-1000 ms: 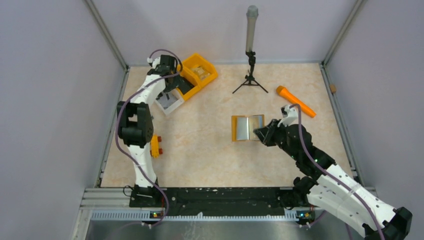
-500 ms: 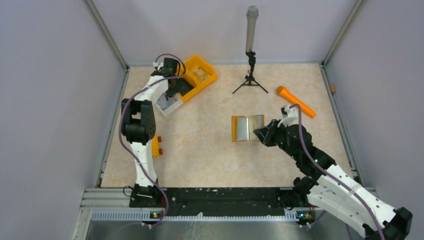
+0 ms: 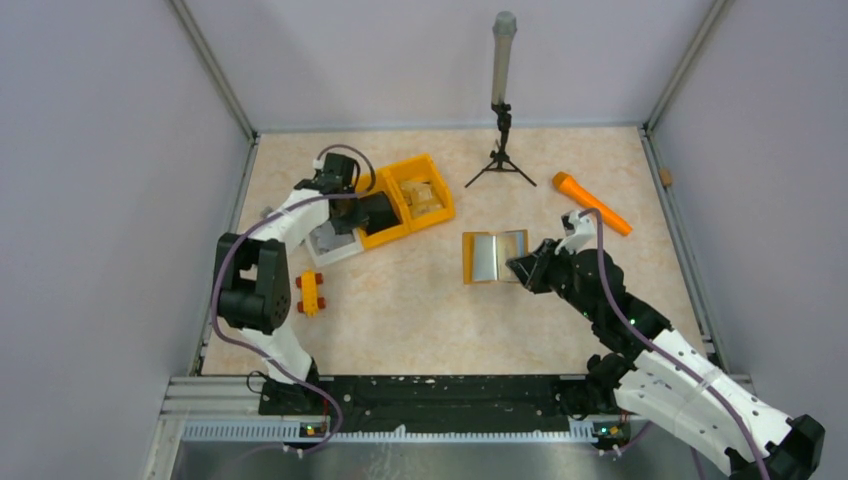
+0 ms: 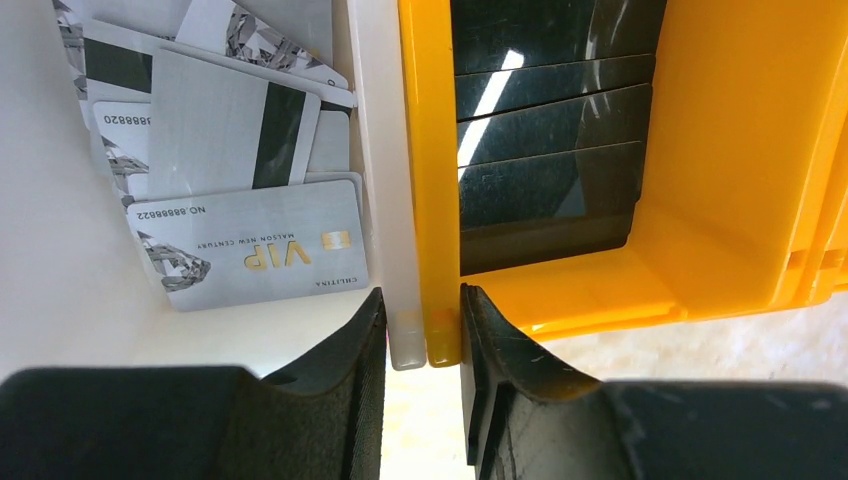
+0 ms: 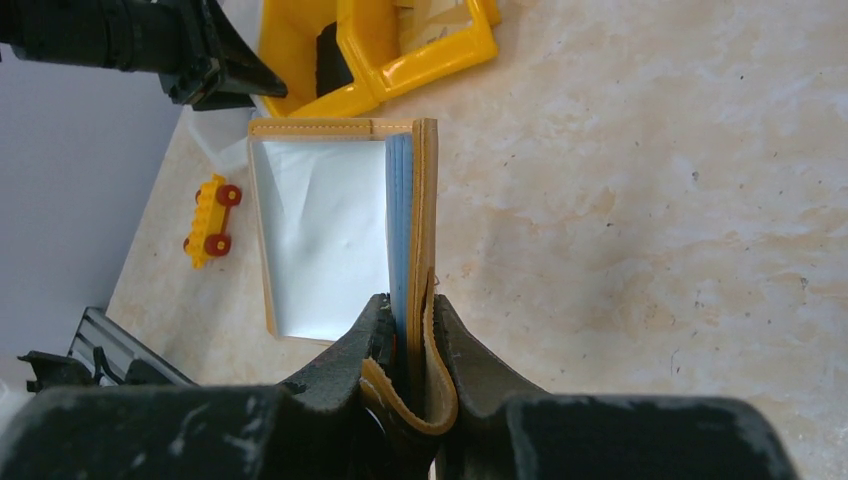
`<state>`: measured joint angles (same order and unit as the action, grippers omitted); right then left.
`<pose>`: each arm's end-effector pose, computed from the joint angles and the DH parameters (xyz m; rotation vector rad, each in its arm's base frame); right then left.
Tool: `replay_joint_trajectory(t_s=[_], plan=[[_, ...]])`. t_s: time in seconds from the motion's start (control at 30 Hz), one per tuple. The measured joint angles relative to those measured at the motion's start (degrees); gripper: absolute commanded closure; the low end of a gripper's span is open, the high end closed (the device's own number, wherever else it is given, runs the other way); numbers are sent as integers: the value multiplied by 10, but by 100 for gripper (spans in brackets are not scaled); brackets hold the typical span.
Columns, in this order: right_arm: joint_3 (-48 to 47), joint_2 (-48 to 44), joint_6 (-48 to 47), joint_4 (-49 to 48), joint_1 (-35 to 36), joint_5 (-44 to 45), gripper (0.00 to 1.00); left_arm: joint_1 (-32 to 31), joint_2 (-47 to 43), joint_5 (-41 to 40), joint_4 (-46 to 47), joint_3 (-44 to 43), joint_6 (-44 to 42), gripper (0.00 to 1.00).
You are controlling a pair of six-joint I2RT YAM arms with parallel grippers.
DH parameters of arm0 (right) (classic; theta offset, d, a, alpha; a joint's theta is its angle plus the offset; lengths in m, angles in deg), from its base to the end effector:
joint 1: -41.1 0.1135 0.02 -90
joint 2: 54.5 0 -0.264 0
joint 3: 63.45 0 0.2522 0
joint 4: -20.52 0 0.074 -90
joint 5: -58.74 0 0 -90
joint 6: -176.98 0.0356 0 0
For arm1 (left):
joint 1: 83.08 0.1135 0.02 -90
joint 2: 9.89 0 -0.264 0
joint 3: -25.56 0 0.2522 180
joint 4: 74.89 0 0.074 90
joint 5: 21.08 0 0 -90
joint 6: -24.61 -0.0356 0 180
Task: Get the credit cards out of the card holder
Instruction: Move the storage box to the center of the board, then remove the credit card from the card holder.
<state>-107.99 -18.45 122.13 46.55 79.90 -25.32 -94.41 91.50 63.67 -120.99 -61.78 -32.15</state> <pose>0.1272 0.0976 0.2731 0.0120 1.9524 0.7789 0.3647 -0.0697 0.2161 -0.5296 2.5676 -0.1538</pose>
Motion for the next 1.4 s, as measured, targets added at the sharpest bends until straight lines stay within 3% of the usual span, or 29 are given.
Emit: replay_joint_trajectory(t_s=[0.27, 0.37, 0.53, 0.77, 0.83, 0.97, 1.07, 1.13, 1.4], plan=[[4, 1, 0, -10, 0, 0, 99, -86, -86, 14, 7, 101, 14, 66], [12, 4, 0, -14, 0, 0, 99, -113, -100, 23, 6, 115, 16, 60], [24, 14, -1, -16, 0, -1, 99, -123, -120, 50, 3, 116, 19, 45], [31, 54, -3, -48, 0, -17, 100, -141, -239, 81, -5, 121, 4, 44], [31, 73, -1, -64, 0, -17, 100, -155, -297, 110, 2, 133, -3, 44], [39, 110, 4, -102, 0, -22, 100, -193, -405, 243, 70, 179, -1, 44], [39, 140, 10, -129, 0, -35, 100, -237, -437, 311, 138, 210, 16, 45], [39, 162, 24, -159, 0, -58, 100, -283, -442, 358, 211, 236, 44, 46], [43, 171, 54, -221, 0, -115, 100, -334, -351, 345, 297, 240, 92, 55]])
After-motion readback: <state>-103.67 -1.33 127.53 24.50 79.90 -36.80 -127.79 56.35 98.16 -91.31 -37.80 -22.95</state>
